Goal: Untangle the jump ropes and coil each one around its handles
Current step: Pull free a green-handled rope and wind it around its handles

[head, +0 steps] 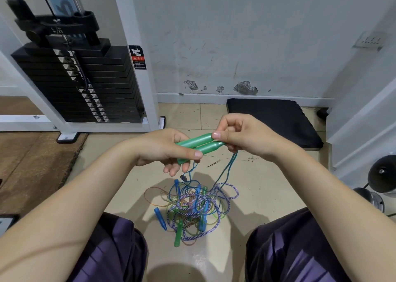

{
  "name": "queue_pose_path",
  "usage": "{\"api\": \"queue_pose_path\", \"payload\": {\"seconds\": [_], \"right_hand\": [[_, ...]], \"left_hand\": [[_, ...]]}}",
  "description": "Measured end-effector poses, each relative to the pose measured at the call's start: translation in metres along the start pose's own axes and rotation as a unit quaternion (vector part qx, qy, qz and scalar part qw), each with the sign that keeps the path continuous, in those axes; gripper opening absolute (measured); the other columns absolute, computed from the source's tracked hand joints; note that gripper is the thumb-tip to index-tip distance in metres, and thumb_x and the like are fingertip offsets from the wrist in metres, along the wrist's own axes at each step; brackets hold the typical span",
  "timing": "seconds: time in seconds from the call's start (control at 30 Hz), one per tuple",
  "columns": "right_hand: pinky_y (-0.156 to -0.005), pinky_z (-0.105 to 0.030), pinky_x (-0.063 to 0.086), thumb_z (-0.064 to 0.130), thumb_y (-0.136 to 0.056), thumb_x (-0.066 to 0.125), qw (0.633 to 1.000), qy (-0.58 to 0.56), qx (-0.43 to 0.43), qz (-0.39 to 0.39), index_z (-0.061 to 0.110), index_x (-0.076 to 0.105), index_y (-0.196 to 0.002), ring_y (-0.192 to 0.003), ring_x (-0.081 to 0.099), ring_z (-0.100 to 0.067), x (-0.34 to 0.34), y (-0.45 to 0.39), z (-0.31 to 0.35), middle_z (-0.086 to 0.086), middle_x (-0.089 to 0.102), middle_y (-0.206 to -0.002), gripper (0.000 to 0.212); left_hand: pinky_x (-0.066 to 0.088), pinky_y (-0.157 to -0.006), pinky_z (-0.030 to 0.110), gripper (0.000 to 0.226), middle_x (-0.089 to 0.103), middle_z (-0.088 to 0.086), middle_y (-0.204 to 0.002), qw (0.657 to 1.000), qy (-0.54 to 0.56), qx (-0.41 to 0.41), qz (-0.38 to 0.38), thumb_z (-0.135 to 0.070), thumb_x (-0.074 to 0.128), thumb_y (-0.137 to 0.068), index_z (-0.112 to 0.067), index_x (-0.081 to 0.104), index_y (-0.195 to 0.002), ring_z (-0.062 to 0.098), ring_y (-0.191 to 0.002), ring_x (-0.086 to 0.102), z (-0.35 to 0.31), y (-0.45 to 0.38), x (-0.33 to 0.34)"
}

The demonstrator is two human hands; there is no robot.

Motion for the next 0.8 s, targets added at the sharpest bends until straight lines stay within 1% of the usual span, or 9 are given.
{"api": "queue_pose_path", "payload": {"seconds": [0.07,0.13,0.27,0.37,0.43,0.5,0.6,0.7,0.8], "right_hand": [[-0.051,-0.026,0.037,0.017,-0.086,0.072,1.0,-0.005,0.001,0.004,-0.005,0.058,-0.087,-0.055,0.042,-0.021,-0.001,0.0,0.0,-0.011,0.05,-0.058,0.026],[-0.048,-0.021,0.036,0.017,-0.087,0.071,1.0,-0.009,0.002,0.002,0.0,0.06,-0.083,-0.049,0.041,-0.016,-0.002,0.0,0.002,-0.007,0.049,-0.054,0.02],[-0.047,-0.018,0.038,0.021,-0.092,0.065,0.999,-0.043,-0.009,-0.022,0.008,0.063,-0.085,-0.046,0.044,-0.013,-0.008,0.0,0.004,-0.004,0.052,-0.059,0.014],[-0.058,-0.027,0.047,0.02,-0.092,0.066,0.998,-0.04,-0.009,-0.05,0.008,0.06,-0.097,-0.052,0.05,-0.019,-0.015,-0.002,-0.002,-0.007,0.055,-0.064,0.014],[-0.065,-0.035,0.048,0.014,-0.092,0.066,0.996,-0.04,-0.008,-0.082,0.009,0.052,-0.102,-0.055,0.053,-0.022,-0.018,-0.005,-0.007,-0.007,0.059,-0.066,0.018],[-0.063,-0.035,0.048,0.007,-0.09,0.067,0.992,-0.036,-0.01,-0.12,0.012,0.049,-0.098,-0.054,0.055,-0.022,-0.018,-0.008,-0.011,-0.005,0.06,-0.068,0.02],[-0.051,-0.03,0.047,0.004,-0.088,0.068,0.985,0.03,-0.014,-0.17,0.012,0.054,-0.089,-0.048,0.056,-0.017,-0.013,-0.01,-0.01,-0.009,0.059,-0.073,0.016],[-0.049,-0.026,0.046,0.007,-0.086,0.07,0.979,0.126,-0.025,-0.161,0.014,0.061,-0.08,-0.045,0.056,-0.012,-0.005,-0.011,-0.009,-0.001,0.06,-0.068,0.013],[-0.057,-0.017,0.044,0.013,-0.085,0.072,0.977,0.183,-0.047,-0.102,0.021,0.066,-0.077,-0.05,0.053,-0.003,0.005,-0.007,-0.004,0.007,0.059,-0.064,0.013]], "left_hand": [[0.039,-0.042,0.02,0.04,0.063,0.007,-0.066,1.0,0.0,0.002,0.005,-0.034,0.07,-0.082,0.002,0.063,-0.098,0.013,-0.043,0.05,-0.001,0.001,0.0],[0.038,-0.043,0.021,0.031,0.061,0.006,-0.065,1.0,-0.003,0.01,0.01,-0.033,0.073,-0.086,-0.005,0.061,-0.09,0.013,-0.043,0.049,-0.001,0.001,-0.001],[0.039,-0.039,0.022,0.031,0.061,0.011,-0.065,0.999,0.019,0.038,-0.008,-0.035,0.066,-0.09,-0.008,0.05,-0.089,0.021,-0.044,0.056,-0.001,-0.001,-0.002],[0.029,-0.036,0.019,0.034,0.054,0.006,-0.057,0.99,0.073,0.079,-0.093,-0.038,0.066,-0.087,-0.009,0.05,-0.091,0.015,-0.036,0.044,-0.002,-0.001,-0.006],[0.022,-0.037,0.017,0.029,0.051,0.003,-0.055,0.971,0.125,0.116,-0.165,-0.036,0.065,-0.087,-0.01,0.052,-0.088,0.011,-0.034,0.033,-0.004,-0.002,-0.011],[0.019,-0.039,0.018,0.025,0.05,0.002,-0.056,0.95,0.16,0.141,-0.229,-0.032,0.064,-0.093,-0.012,0.052,-0.087,0.009,-0.035,0.028,-0.006,-0.003,-0.014],[0.017,-0.042,0.02,0.02,0.049,0.001,-0.056,0.925,0.172,0.143,-0.306,-0.029,0.057,-0.098,-0.012,0.052,-0.089,0.01,-0.036,0.027,-0.007,-0.004,-0.014],[0.022,-0.038,0.017,0.02,0.051,0.002,-0.057,0.935,0.125,0.108,-0.313,-0.029,0.059,-0.098,-0.012,0.053,-0.09,0.009,-0.035,0.03,-0.003,-0.006,-0.014],[0.024,-0.038,0.018,0.023,0.054,0.006,-0.059,0.965,0.029,0.045,-0.259,-0.031,0.064,-0.094,-0.015,0.054,-0.081,0.01,-0.037,0.032,0.003,-0.007,-0.013]]}}
Point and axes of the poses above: each hand's wrist, its own y-axis away from the middle knuckle, its own x-axis out of the palm, z = x × y, the point moved 1 cm from there along -y, towards the middle knuckle
